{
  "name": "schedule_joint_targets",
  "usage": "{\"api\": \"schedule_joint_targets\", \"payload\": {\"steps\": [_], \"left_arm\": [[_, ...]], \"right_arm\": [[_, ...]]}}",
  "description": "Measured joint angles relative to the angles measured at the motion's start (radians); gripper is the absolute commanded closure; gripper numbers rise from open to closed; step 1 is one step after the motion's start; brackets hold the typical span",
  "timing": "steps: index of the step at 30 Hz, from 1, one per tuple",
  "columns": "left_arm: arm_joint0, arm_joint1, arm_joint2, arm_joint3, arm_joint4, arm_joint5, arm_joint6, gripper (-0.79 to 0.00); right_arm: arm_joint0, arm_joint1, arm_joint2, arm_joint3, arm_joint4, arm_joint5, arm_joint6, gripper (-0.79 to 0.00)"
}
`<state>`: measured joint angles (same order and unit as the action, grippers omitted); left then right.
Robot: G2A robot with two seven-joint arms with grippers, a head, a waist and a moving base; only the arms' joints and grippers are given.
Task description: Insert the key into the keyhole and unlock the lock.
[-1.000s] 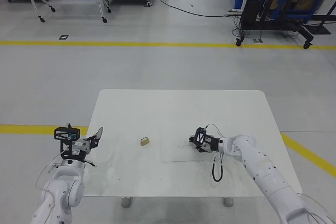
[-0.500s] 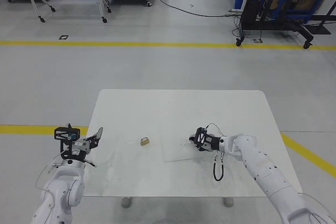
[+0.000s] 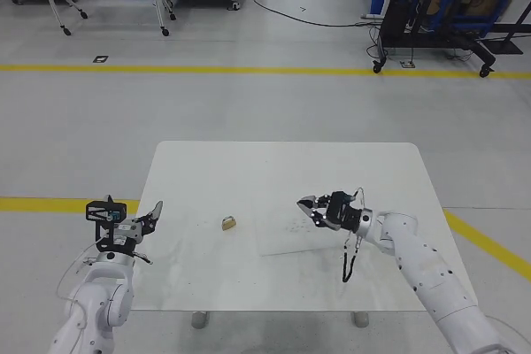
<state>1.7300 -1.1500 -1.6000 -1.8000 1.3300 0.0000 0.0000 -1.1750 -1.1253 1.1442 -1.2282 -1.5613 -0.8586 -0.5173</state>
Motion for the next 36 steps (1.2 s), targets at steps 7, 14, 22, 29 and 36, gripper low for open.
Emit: {"api": "schedule_joint_targets", "payload": {"steps": [7,14,22,29,36], "left_arm": [[0.0,0.0,0.0,0.0,0.0,0.0,0.0,-0.785],[-0.006,-0.002,-0.009,0.004,-0.026,0.009,0.006,-0.785],[-0.132,-0.025,0.095,0.015,-0.386,-0.125,-0.108,-0.785],[-0.207,-0.042,0.166,0.06,-0.634,-0.109,-0.2,-0.785],[-0.206,-0.044,0.166,0.054,-0.664,-0.134,-0.204,-0.785]], "right_arm": [[0.003,-0.001,-0.003,0.009,0.025,-0.018,-0.033,0.0],[-0.002,-0.002,-0.005,0.009,0.03,-0.014,-0.033,0.0],[-0.002,-0.048,-0.073,0.104,0.353,-0.039,-0.129,0.0],[0.034,-0.068,-0.115,0.159,0.489,-0.122,-0.119,0.0],[0.032,-0.068,-0.114,0.158,0.489,-0.119,-0.117,0.0]]}}
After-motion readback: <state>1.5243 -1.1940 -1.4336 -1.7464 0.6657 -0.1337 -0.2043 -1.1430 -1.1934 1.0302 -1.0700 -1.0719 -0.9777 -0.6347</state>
